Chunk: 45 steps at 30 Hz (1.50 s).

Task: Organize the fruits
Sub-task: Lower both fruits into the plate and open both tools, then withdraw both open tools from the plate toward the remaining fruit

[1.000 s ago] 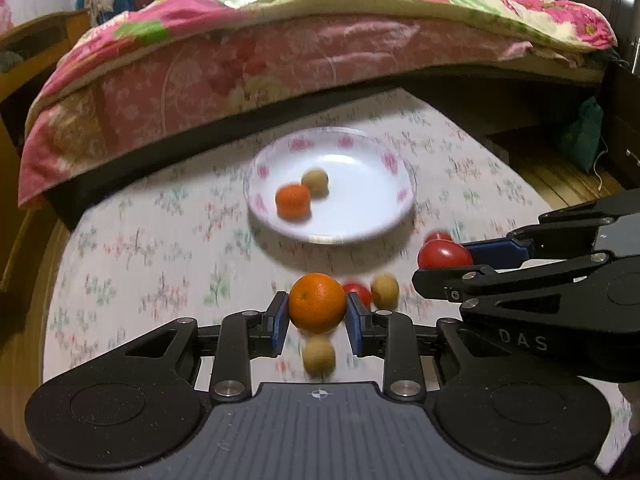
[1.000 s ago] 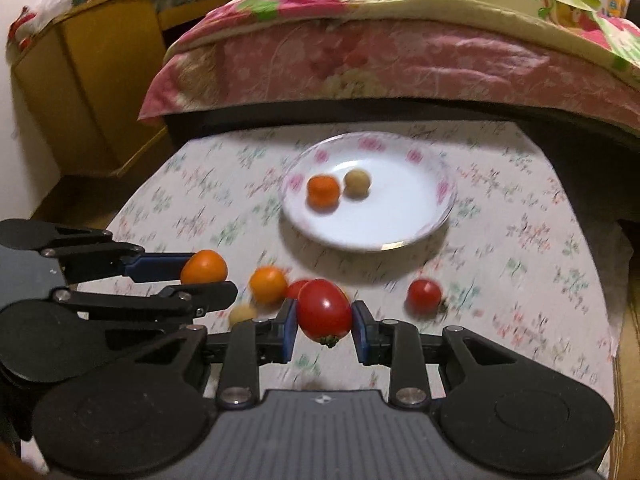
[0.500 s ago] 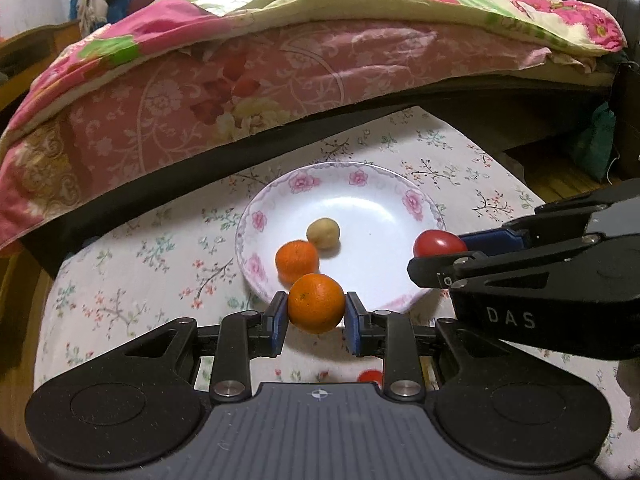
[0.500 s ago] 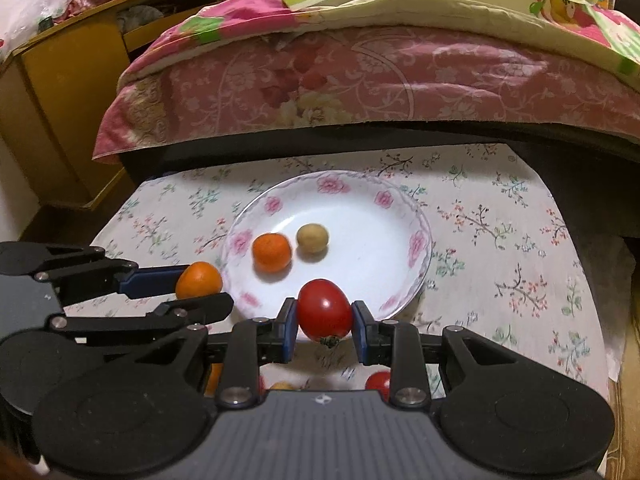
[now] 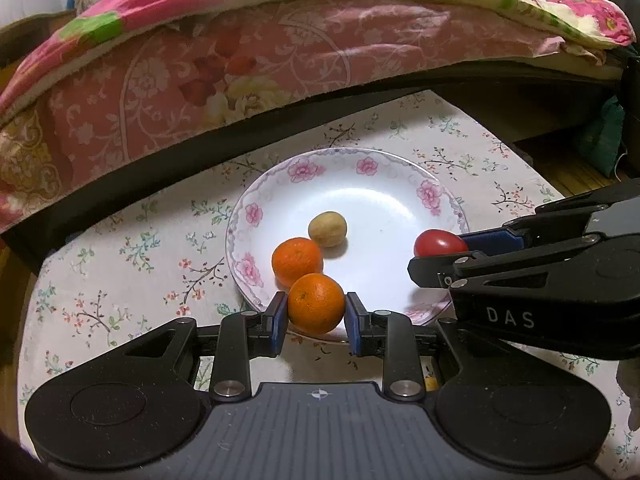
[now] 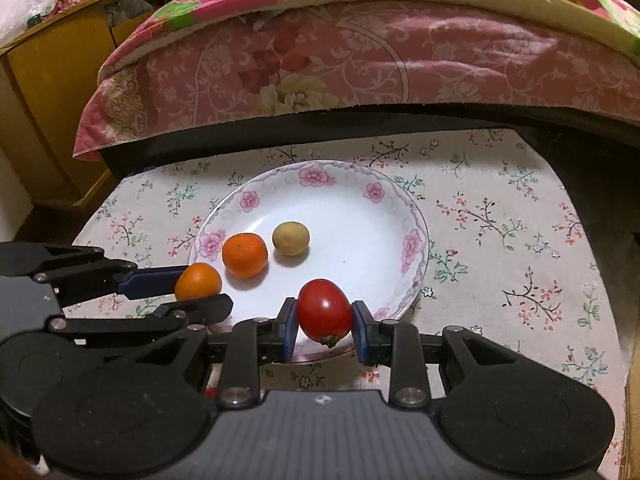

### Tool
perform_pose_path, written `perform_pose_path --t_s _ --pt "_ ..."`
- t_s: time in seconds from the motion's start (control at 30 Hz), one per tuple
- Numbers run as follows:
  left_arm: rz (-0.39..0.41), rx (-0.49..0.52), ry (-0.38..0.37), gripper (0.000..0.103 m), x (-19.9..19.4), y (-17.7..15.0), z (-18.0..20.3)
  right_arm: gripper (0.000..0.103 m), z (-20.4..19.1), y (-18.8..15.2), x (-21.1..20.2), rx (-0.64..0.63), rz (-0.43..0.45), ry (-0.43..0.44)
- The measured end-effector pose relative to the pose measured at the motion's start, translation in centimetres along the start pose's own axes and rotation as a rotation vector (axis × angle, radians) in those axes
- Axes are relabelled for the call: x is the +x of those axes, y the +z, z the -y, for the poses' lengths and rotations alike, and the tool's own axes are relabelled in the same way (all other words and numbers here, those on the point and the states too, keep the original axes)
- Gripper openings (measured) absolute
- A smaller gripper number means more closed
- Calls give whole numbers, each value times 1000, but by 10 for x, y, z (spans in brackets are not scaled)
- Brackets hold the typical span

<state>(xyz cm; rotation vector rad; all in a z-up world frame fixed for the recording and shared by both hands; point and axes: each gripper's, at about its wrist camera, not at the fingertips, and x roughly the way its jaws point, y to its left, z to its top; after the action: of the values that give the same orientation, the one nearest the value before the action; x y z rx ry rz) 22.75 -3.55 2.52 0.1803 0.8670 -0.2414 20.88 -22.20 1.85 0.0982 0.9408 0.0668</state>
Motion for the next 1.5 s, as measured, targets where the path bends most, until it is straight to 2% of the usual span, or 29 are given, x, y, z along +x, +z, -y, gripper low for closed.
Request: perform_pose_path --t_s 0.47,0.57,0.63,0.7,0.97,1.23,1.5 --pt "-3 -6 18 41 5 0 -2 29 0 0 7 6 3 0" --pt "-3 -11 21 44 5 0 -4 30 1 1 6 8 11 0" --pt "-1 -15 14 52 5 0 -4 32 1 2 4 10 19 6" --pt "4 -6 13 51 2 1 -2 35 1 3 2 9 29 10" --pt "40 0 39 51 -11 4 -3 35 7 9 -14 32 86 -14" --pt "41 -16 61 53 -24 1 -10 35 1 7 -21 18 78 -7" --pt "34 -45 72 56 -43 -15 -19 35 -15 -6 -30 -28 60 16"
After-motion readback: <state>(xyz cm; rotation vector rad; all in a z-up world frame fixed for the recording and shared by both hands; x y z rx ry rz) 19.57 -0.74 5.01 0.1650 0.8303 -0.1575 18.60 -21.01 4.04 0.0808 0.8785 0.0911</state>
